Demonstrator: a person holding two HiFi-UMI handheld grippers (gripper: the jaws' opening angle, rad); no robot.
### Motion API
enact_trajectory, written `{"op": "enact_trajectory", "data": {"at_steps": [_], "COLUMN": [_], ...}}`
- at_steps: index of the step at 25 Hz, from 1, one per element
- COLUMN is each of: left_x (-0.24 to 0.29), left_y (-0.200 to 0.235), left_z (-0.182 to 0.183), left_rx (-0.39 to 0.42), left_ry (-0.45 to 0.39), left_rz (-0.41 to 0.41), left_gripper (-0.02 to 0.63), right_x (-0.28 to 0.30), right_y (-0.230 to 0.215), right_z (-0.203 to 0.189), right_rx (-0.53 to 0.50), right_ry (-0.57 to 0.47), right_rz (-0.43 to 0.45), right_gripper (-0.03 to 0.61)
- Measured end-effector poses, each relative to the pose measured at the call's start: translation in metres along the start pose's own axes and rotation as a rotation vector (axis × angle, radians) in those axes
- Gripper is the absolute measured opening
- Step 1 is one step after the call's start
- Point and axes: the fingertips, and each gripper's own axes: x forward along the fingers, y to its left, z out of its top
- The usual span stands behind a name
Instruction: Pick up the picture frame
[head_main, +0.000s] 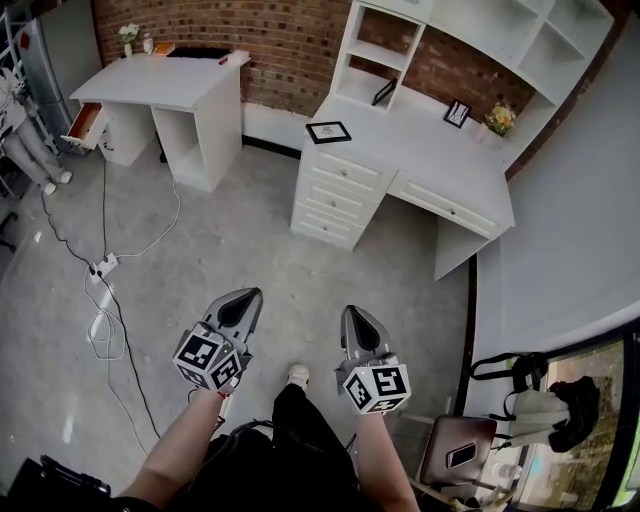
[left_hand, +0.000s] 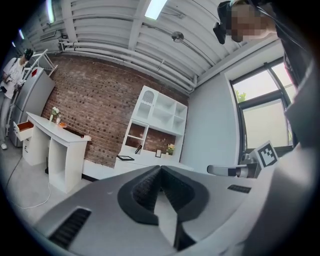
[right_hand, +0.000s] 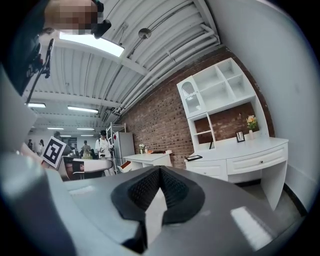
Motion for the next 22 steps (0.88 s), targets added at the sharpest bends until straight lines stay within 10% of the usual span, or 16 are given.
{"op": "enact_trajectory", "data": {"at_steps": [22], "left_x": [0.124], "left_y": [0.054], "left_z": [0.019], "left_rx": [-0.002], "left_ry": [0.004], "left_rz": [0.071], "left_gripper": [0.002], "right_x": [0.119], "right_y": [-0.091], "right_z": [0.012], "right_rx": [0.032], "right_ry": [0.048], "right_rz": [0.097], "right_gripper": [0.003]}}
